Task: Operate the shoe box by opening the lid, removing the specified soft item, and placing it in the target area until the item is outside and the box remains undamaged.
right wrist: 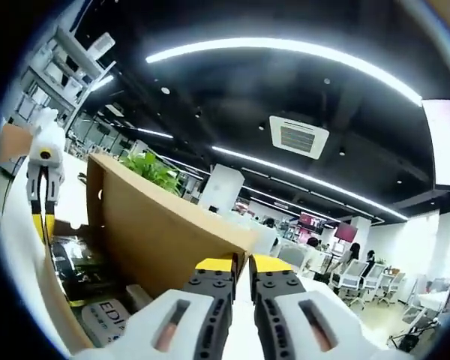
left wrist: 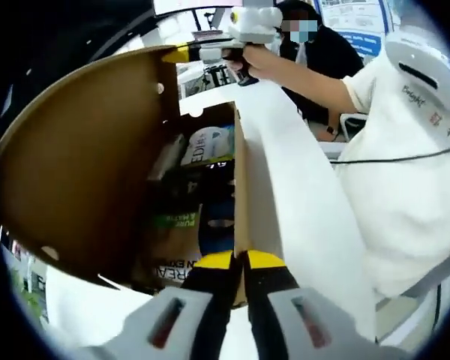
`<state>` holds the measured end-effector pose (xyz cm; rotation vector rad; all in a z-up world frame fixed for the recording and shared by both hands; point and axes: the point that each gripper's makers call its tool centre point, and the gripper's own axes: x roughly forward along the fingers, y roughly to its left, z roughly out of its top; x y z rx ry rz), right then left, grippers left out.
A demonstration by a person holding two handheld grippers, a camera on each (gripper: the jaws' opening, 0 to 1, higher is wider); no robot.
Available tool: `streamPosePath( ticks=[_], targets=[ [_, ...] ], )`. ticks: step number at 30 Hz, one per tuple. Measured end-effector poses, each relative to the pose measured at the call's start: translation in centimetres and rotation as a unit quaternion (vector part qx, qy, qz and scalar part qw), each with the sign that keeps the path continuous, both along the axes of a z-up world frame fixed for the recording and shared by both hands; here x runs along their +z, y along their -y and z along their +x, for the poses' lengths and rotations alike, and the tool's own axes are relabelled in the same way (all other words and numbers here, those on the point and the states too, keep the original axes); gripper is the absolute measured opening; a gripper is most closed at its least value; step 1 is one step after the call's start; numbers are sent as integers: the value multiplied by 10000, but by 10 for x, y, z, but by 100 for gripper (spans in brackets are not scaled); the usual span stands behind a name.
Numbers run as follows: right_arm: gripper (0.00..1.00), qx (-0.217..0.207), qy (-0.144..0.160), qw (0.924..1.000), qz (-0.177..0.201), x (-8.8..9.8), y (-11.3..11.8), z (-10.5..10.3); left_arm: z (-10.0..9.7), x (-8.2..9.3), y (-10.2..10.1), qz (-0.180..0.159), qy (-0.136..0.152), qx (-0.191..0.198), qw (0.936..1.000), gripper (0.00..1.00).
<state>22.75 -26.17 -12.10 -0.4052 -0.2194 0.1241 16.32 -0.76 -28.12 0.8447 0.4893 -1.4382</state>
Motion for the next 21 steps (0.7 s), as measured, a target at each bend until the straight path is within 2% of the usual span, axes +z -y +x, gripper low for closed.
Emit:
streamPosePath(
  ticks=[3,5,7,8,11,13,15,18,21],
  targets=[
    [5,149,-125,9997,150,2,1,2,1,-1,1,4,-125,14,9999,4],
    [5,375,-225,9982,414,3,-1,1,0,-2,1,55,-122,-19,9999,4],
    [5,445,-236,9974,508,3,2,2,-1,-2,0,66,-83,-77,9999,3],
    [5,549,-260,9957,695,3,2,3,-1,-2,0,41,-111,-35,9999,3],
    [5,749,-134,9934,854,4,4,5,-1,-2,0,41,-106,-17,9999,3],
    [5,746,-128,9910,1107,5,6,10,-2,-2,0,71,-81,-7,9999,3],
    [4,620,-147,9917,1115,8,8,15,-4,-3,-1,54,-95,1,9999,3],
    [4,449,-444,9928,1022,13,8,30,-3,-2,0,30,-76,-13,10000,3],
    [4,377,-558,9928,995,18,8,42,-4,-2,0,39,-82,56,9999,3]
  ],
)
